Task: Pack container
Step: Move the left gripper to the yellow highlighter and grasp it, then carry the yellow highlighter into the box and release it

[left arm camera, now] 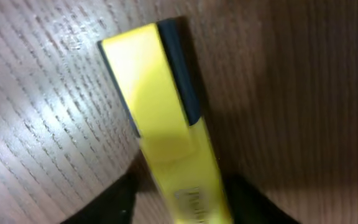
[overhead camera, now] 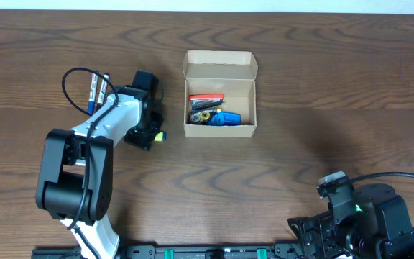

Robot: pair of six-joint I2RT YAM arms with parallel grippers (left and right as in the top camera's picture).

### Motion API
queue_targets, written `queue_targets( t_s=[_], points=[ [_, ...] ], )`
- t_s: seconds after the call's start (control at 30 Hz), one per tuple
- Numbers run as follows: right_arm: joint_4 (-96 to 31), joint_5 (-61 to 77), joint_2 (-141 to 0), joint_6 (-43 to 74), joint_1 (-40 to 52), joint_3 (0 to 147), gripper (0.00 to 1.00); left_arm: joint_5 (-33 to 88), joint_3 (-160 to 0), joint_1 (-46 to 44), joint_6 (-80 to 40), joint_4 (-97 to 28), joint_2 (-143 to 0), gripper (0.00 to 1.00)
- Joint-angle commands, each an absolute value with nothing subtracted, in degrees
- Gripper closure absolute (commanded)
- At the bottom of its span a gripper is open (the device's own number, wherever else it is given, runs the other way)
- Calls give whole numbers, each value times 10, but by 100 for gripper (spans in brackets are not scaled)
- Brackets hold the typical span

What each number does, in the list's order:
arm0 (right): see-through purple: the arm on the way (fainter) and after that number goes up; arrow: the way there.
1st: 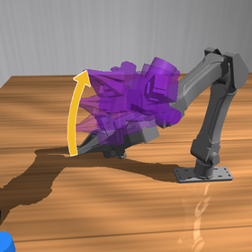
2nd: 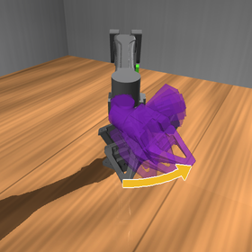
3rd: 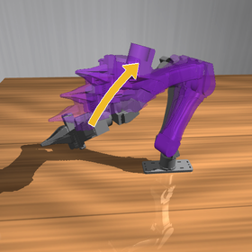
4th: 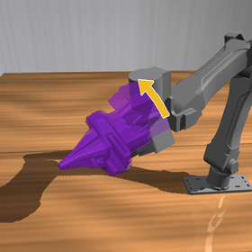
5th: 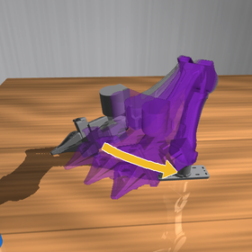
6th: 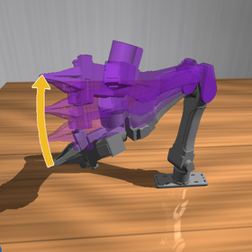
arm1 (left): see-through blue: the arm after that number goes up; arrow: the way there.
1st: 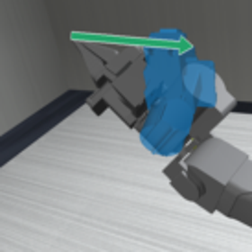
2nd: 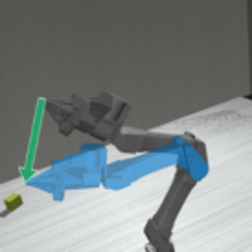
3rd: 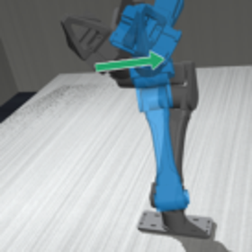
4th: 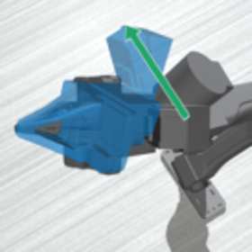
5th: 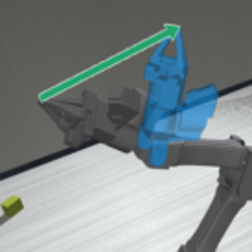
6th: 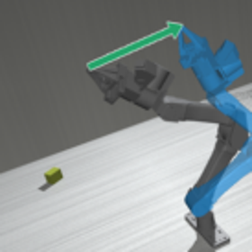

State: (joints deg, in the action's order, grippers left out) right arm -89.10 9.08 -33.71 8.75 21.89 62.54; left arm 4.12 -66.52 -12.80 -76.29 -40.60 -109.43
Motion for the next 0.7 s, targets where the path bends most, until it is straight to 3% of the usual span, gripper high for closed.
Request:
queue_targets(
  t_s=[0.0,0.17,0.67],
  points=[
    [-892,93,-336,94,223,625,1,45,-660,-128,-765,-410,-1126,66],
    [-892,93,-336,94,223,625,1,46,-665,-128,-758,-442,-1125,94],
    [-892,93,-336,94,223,625,1,-6,-841,-176,-523,-541,-1020,94]
  ],
)
